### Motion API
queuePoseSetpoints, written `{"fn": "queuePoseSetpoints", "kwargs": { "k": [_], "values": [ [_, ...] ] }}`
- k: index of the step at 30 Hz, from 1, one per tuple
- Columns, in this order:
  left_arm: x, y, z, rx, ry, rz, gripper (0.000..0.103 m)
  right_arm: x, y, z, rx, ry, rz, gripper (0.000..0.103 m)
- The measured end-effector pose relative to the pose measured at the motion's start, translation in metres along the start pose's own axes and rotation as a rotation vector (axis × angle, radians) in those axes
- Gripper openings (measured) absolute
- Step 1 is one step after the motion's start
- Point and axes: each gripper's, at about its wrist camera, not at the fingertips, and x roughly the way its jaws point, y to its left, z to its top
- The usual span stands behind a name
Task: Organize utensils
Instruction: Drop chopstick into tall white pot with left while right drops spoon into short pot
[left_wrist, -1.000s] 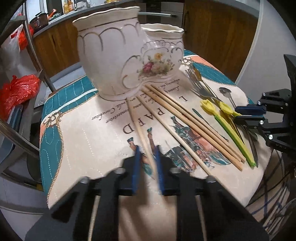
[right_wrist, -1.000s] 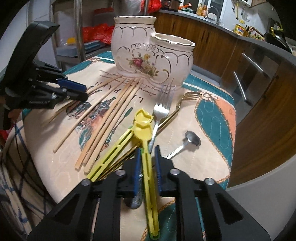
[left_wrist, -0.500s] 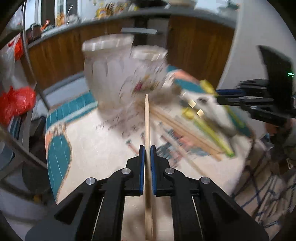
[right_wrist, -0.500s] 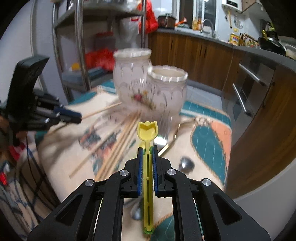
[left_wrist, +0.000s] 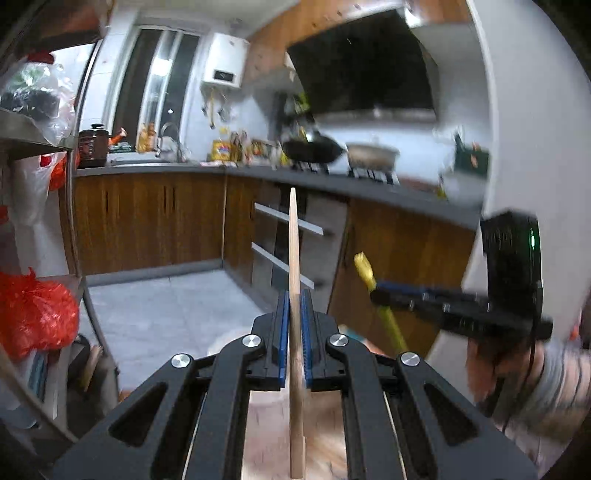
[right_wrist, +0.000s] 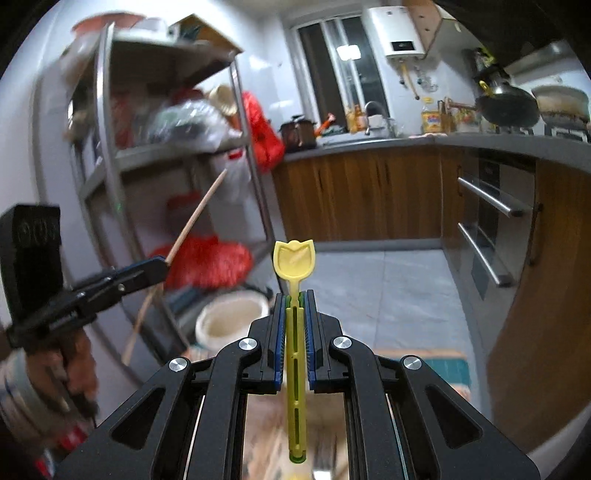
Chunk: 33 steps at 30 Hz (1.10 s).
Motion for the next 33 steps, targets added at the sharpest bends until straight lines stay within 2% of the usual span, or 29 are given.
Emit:
{"fn": "queuePoseSetpoints", "kwargs": {
  "k": [3, 6, 10, 13, 16, 25, 33],
  "values": [
    [0.026, 0.016, 0.011, -0.059, -0.038, 0.012, 0.006, 0.022, -0.011, 0.010, 0.081, -0.028, 0.014, 0.010],
    [0.054, 0.025, 0.012, -0.090, -0.042, 0.045, 0.006, 0.046, -0.024, 0.009, 0.167, -0.032, 0.018, 0.010],
    [0.070, 0.028, 0.004, -0.100, -0.062, 0.088, 0.006, 0.066, -0.036, 0.000, 0.216, -0.057, -0.030, 0.010],
    [0.074, 0.030, -0.009, -0.091, -0.069, 0.126, 0.006, 0.074, -0.038, -0.007, 0.202, -0.064, -0.078, 0.010],
    [0.076, 0.035, -0.021, -0.085, -0.043, 0.139, 0.006, 0.079, -0.036, -0.016, 0.164, -0.056, -0.107, 0.010],
    [0.064, 0.025, -0.047, -0.033, 0.056, 0.155, 0.006, 0.072, -0.024, -0.033, 0.088, 0.015, -0.102, 0.010],
    [0.066, 0.023, -0.052, -0.022, 0.107, 0.186, 0.008, 0.072, -0.022, -0.040, 0.079, 0.072, -0.105, 0.012]
  ]
}}
